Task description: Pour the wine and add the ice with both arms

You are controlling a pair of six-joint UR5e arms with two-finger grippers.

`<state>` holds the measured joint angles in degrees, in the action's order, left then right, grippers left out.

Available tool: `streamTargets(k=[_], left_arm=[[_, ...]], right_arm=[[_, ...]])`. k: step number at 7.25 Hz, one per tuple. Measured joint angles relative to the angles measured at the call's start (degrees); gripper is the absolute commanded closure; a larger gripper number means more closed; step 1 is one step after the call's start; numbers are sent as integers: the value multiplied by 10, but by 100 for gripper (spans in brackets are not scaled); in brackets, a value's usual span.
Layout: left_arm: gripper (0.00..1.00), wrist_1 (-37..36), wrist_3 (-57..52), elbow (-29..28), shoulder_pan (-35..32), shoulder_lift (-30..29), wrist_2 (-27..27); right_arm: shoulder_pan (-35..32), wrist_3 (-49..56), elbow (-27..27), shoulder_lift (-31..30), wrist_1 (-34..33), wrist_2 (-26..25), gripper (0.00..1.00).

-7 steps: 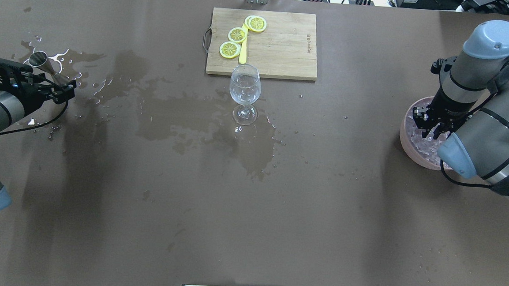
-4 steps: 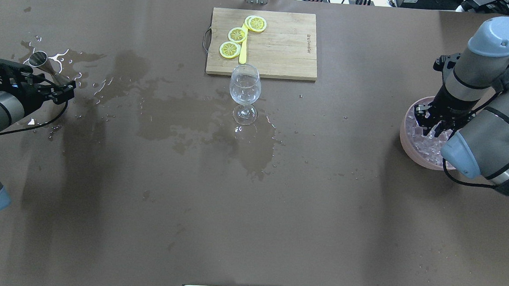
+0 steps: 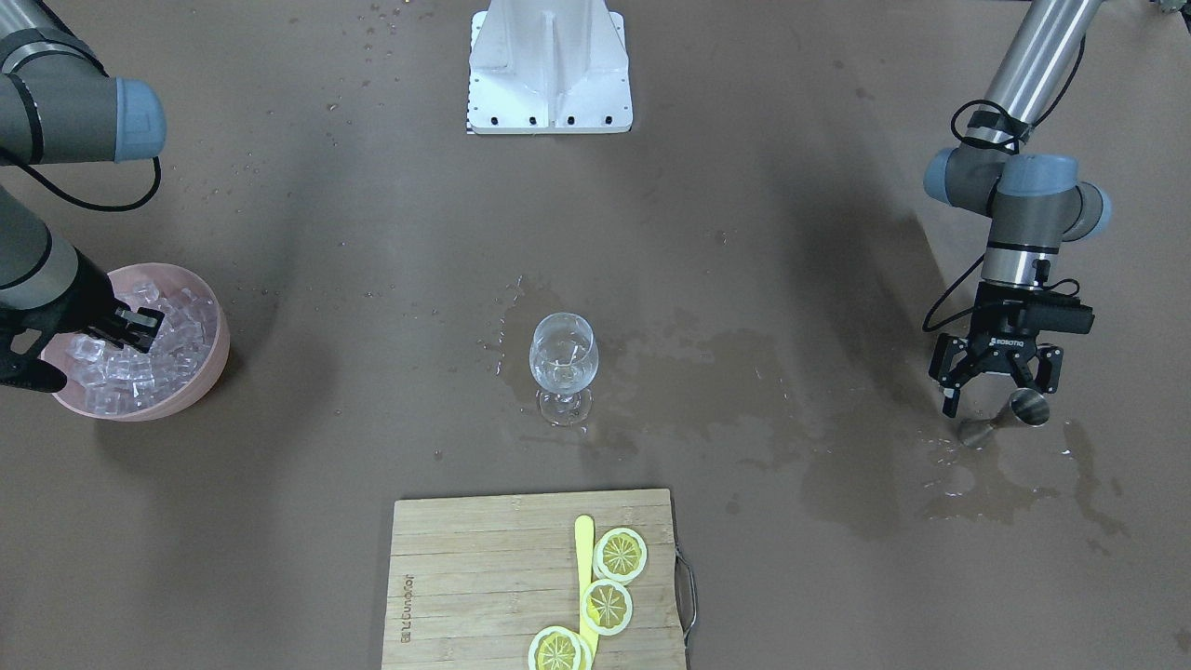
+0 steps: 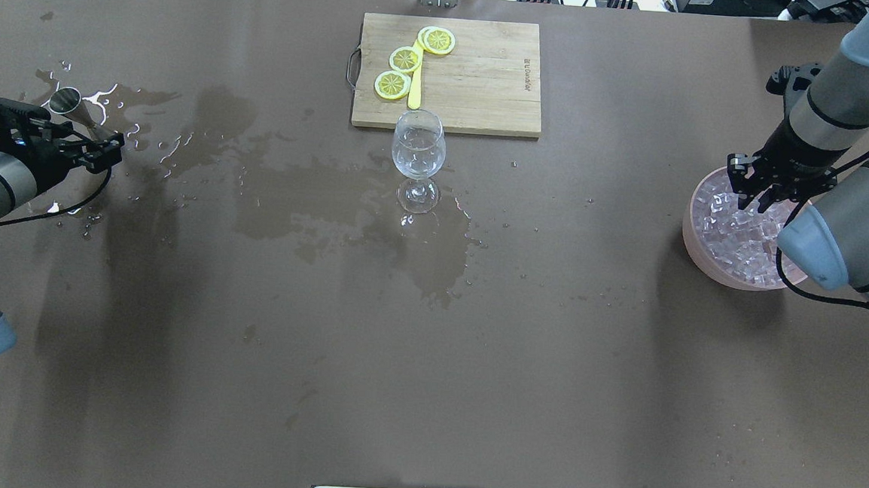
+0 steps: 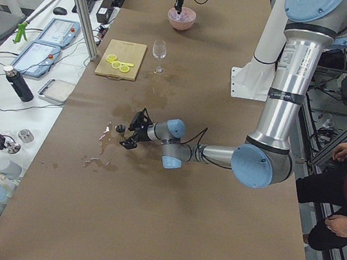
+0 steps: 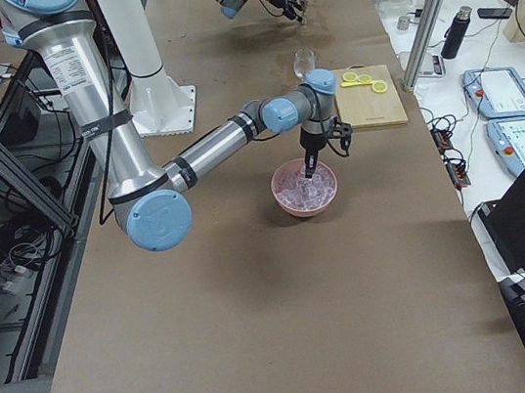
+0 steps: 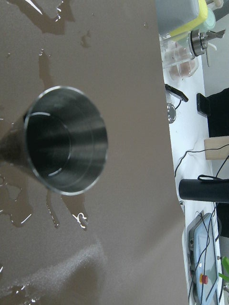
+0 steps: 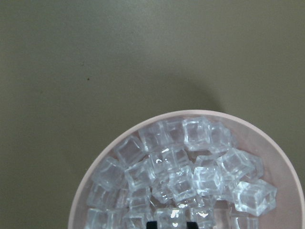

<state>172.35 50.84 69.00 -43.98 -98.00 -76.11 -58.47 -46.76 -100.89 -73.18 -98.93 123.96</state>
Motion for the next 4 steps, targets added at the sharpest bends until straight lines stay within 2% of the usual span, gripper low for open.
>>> streamTargets(k=[4], left_arm=[[30,0,3,-1,-8,0,5]], right_arm=[[-39,10,-21,9,-32,39,73]])
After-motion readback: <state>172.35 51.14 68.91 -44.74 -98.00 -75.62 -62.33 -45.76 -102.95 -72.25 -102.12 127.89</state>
